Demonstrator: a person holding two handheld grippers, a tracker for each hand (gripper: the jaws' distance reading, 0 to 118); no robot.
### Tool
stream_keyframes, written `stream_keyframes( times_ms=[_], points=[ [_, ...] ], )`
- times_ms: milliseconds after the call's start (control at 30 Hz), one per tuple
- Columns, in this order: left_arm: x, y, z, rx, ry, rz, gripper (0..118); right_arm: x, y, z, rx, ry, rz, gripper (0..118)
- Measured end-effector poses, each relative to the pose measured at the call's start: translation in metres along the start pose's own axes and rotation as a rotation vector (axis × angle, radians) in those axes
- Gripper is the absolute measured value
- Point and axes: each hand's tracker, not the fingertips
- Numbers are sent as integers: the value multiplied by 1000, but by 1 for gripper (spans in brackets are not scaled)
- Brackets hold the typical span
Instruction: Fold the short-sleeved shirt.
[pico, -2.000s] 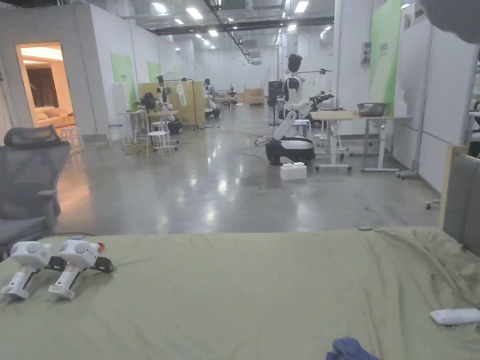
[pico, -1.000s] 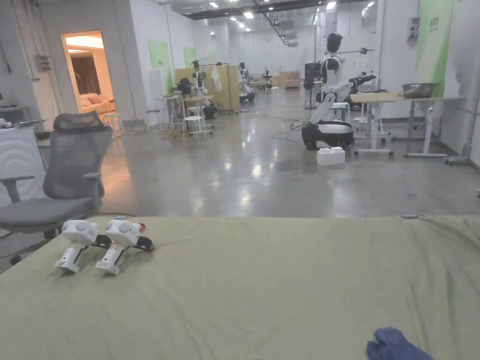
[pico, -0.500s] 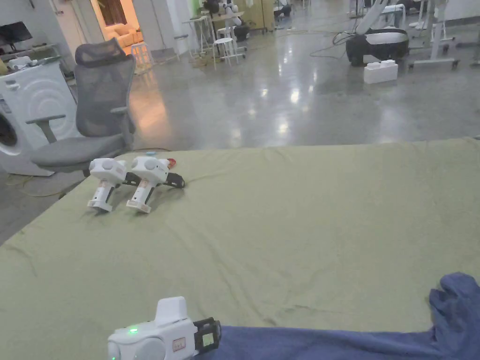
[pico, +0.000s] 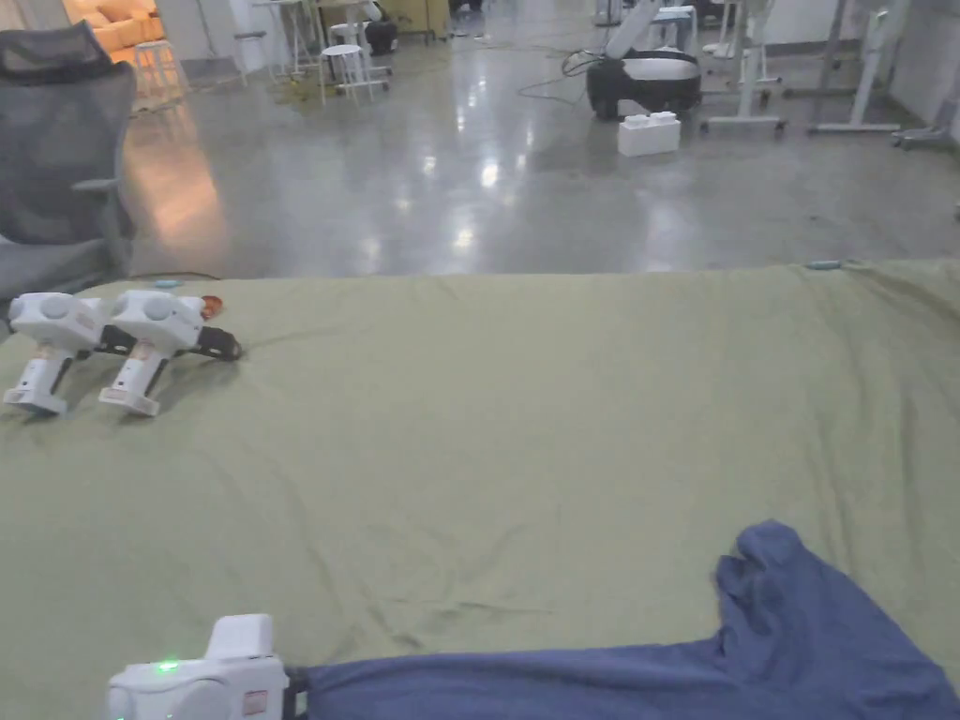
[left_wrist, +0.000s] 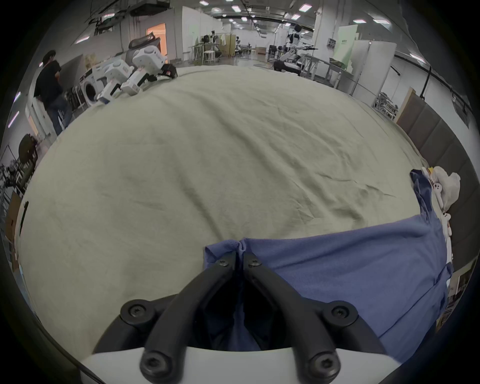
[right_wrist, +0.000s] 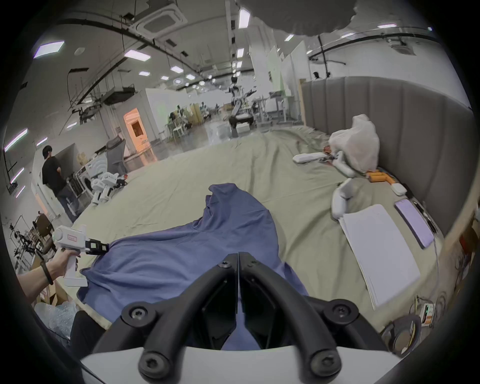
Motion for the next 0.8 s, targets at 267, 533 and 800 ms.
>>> stream_keyframes(
  times_ms=[267, 533, 800],
  points=[
    [3, 7, 0, -49, 11, -51, 3, 49, 73, -186, -319, -64, -42, 89],
    [19, 2, 5, -47, 46, -141, 3, 41, 60, -246, -426, -186, 59, 41],
    [2, -6, 80, 155, -141, 17, 0, 34, 65, -173, -253, -52, -9, 1]
  ],
)
